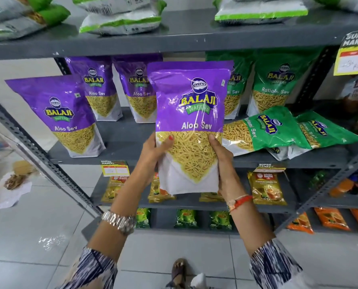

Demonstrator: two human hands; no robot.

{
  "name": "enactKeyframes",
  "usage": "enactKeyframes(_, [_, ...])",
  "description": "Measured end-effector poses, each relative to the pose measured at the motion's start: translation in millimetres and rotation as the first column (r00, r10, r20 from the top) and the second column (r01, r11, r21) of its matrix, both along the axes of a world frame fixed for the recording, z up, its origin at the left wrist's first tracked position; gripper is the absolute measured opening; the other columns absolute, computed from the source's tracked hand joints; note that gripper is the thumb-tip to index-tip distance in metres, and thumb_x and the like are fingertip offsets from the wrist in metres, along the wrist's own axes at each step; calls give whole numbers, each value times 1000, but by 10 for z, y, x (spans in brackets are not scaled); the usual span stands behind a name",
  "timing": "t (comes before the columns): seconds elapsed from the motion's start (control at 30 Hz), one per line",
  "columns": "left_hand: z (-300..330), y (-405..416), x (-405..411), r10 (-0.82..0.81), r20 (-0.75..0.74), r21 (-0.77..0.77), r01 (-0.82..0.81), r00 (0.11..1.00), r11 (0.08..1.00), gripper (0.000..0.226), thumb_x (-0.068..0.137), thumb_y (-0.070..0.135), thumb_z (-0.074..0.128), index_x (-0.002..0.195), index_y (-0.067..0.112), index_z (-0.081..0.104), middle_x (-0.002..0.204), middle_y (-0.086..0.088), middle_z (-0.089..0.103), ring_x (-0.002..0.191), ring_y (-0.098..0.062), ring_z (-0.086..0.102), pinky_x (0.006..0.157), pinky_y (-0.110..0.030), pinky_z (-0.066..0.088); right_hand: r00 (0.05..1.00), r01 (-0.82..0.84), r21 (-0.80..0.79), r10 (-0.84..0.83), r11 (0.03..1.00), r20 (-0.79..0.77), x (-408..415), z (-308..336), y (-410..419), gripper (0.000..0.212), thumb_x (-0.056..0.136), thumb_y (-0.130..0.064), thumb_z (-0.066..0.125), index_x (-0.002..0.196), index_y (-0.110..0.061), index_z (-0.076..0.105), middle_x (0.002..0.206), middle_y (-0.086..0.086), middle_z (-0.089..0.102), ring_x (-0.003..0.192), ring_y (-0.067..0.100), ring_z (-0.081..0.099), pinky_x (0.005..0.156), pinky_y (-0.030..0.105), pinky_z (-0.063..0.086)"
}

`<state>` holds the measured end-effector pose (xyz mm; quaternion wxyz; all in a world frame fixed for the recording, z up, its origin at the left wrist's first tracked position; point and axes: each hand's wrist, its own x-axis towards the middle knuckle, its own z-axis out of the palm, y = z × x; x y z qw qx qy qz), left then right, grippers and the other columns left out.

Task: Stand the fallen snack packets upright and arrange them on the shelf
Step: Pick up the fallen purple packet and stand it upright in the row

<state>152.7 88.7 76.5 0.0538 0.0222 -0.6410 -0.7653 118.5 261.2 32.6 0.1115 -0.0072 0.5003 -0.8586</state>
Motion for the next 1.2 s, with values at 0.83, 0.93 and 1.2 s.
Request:
enactKeyframes(0.83, [-510,-1367,-705,16,100,-222,7,995,975,65,45,19,82,105,10,60,90,6,76,89,-14,70,73,-26,54,960,-224,189,250,956,-127,-915,-405,-1167,79,57,-51,85,118,-9,59,115,12,72,106,29,69,88,43,55])
enactKeyframes(0.93, [-483,-1604,-904,82,61,-224,-66,995,972,68,46,18,83,107,11,55,89,6,75,88,-12,69,74,-24,54,957,-212,183,241,960,-159,-1108,-417,-1395,65,61,-47,83,115,-17,63,115,10,72,109,29,67,95,46,53])
enactKeyframes(1.2, [-779,-2042,-1139,245,54,-92,-239,968,967,71,72,7,72,135,8,38,130,-16,56,119,-27,54,82,-20,53,938,-237,207,279,949,-204,-1284,-578,-1887,54,59,-48,83,106,-30,64,105,-6,75,102,14,70,80,25,55])
